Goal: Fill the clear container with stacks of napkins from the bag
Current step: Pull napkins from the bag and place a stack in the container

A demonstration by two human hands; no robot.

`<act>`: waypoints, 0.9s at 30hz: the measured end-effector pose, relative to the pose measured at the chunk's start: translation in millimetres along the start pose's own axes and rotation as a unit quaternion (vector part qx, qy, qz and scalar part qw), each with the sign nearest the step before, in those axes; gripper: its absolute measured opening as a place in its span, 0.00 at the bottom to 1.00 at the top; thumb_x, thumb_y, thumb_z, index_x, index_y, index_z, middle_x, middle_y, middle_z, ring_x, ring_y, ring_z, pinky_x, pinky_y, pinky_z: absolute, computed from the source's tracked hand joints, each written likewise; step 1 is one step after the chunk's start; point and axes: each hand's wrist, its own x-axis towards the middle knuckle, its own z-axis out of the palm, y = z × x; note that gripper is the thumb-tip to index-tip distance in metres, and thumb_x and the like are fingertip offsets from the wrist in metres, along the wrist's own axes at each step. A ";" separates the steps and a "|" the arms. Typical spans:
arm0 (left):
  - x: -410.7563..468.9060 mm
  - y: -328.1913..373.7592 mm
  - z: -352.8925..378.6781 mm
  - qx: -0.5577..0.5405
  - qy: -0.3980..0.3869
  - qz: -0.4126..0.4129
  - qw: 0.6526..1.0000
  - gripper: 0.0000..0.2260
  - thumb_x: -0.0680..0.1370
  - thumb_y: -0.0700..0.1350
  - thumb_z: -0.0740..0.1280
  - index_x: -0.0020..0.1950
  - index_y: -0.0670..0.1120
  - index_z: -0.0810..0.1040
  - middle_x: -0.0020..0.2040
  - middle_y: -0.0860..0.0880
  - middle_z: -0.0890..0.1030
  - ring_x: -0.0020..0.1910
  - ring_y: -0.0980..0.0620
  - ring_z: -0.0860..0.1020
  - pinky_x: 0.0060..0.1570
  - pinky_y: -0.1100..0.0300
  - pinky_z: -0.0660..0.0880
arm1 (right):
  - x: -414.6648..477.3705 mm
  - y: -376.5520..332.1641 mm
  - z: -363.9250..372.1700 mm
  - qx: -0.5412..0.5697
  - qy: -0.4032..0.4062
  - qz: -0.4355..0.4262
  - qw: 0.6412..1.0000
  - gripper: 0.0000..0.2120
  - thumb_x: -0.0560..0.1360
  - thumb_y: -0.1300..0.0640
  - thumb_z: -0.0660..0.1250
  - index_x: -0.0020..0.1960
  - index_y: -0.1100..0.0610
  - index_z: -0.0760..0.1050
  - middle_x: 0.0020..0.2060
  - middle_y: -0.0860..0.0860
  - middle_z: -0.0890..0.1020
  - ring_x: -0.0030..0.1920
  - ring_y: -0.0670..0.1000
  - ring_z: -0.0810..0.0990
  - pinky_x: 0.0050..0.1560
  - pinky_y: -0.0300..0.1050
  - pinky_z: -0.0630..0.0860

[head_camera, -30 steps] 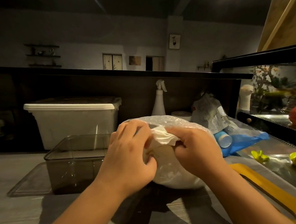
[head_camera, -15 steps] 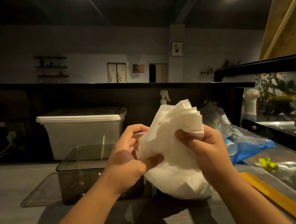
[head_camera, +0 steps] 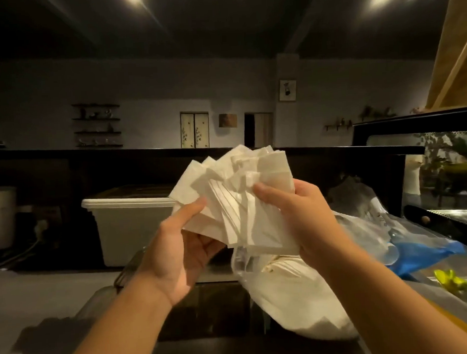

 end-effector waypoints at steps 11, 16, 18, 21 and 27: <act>-23.9 -27.4 10.4 0.068 0.012 -0.088 0.994 0.15 0.73 0.42 0.71 0.60 0.47 0.82 0.54 0.48 0.86 0.54 0.49 0.84 0.57 0.51 0.77 | -38.8 50.4 15.2 0.015 0.042 0.083 0.995 0.10 0.75 0.46 0.70 0.55 0.45 0.77 0.48 0.43 0.84 0.49 0.49 0.83 0.48 0.46 0.80; -31.3 -33.0 16.8 0.098 -0.005 -0.078 0.992 0.19 0.70 0.42 0.71 0.61 0.47 0.80 0.54 0.48 0.86 0.55 0.50 0.84 0.59 0.49 0.78 | -45.0 42.6 15.1 -0.009 0.014 -0.001 1.000 0.04 0.77 0.53 0.69 0.45 0.45 0.81 0.39 0.43 0.85 0.42 0.44 0.85 0.37 0.37 0.80; -34.3 -38.0 20.3 0.094 -0.005 -0.088 0.992 0.21 0.67 0.42 0.72 0.61 0.47 0.80 0.54 0.48 0.86 0.54 0.49 0.84 0.60 0.47 0.78 | -48.3 45.8 15.3 -0.027 0.020 -0.020 0.999 0.09 0.78 0.56 0.68 0.41 0.46 0.82 0.37 0.47 0.84 0.39 0.47 0.84 0.37 0.37 0.80; -33.5 -42.3 21.5 0.092 0.030 -0.101 0.990 0.19 0.67 0.42 0.73 0.57 0.47 0.82 0.51 0.48 0.86 0.52 0.49 0.84 0.59 0.48 0.78 | -51.9 52.7 10.0 -0.155 0.037 -0.051 0.986 0.01 0.77 0.49 0.68 0.48 0.44 0.79 0.44 0.43 0.83 0.46 0.44 0.82 0.44 0.40 0.79; -27.0 -40.1 12.8 0.113 0.084 -0.107 0.984 0.13 0.71 0.38 0.74 0.55 0.45 0.82 0.46 0.48 0.87 0.47 0.47 0.85 0.51 0.50 0.81 | -48.7 49.6 -11.4 -0.515 0.155 -0.323 0.779 0.14 0.72 0.53 0.69 0.57 0.54 0.78 0.51 0.47 0.79 0.50 0.45 0.72 0.48 0.33 0.68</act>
